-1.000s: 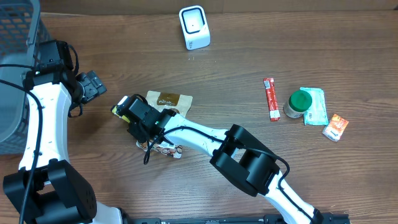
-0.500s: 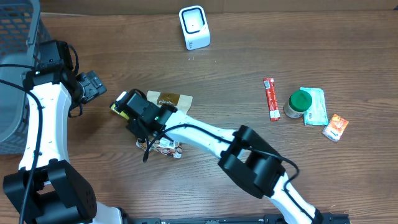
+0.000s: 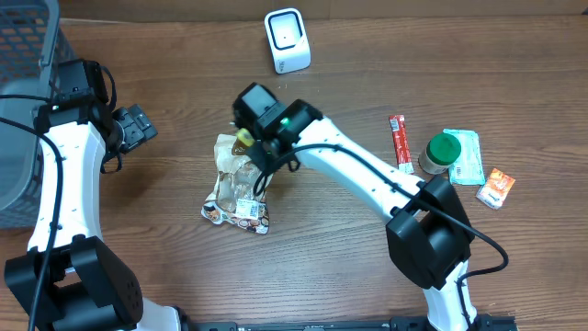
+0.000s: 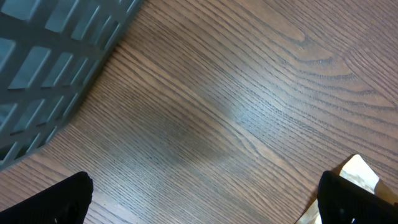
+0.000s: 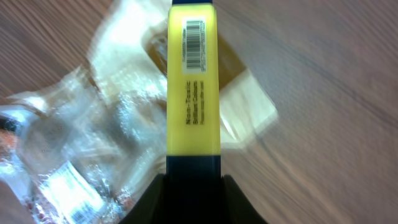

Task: Scan the item barcode
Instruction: 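Lift the highlighter and pull it out from the bag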

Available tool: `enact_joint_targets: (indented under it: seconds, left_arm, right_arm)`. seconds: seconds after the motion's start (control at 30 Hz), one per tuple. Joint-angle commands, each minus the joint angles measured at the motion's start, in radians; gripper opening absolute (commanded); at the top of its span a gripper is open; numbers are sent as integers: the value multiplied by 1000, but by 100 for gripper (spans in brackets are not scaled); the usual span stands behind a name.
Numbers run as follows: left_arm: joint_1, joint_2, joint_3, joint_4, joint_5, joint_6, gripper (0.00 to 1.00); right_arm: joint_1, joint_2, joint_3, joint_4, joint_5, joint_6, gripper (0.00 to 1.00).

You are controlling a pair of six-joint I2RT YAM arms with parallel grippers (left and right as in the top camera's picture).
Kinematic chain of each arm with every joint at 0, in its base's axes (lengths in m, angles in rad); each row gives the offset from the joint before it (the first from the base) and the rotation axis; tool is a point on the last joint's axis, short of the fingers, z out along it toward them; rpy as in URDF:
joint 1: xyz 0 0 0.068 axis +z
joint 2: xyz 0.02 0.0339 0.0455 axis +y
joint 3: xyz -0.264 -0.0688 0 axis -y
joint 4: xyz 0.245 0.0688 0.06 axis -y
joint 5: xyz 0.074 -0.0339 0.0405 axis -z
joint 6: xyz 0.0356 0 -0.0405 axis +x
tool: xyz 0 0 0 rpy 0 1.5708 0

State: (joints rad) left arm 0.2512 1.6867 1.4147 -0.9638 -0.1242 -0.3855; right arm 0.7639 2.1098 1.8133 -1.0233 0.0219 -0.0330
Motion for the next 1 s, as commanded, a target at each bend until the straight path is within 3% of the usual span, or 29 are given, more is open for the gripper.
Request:
enact_joint_targets:
  seconds: [0.0, 0.33, 0.5, 0.87, 0.97]
  left_arm:
    - [4, -11, 11, 3, -14, 4, 100]
    - [4, -11, 11, 3, -14, 4, 100]
    - [4, -11, 11, 3, -14, 4, 99]
    - [4, -11, 11, 3, -14, 4, 100]
    - [4, -11, 11, 3, -14, 4, 100]
  right_arm:
    - [-26, -23, 5, -62, -47, -2, 4]
    - [-18, -23, 5, -88, -188, 3, 4]
    - [-9, -23, -14, -94, -249, 87, 4]
    - [34, -23, -195, 35, -252, 115, 4]
    - [43, -23, -205, 55, -252, 115, 11]
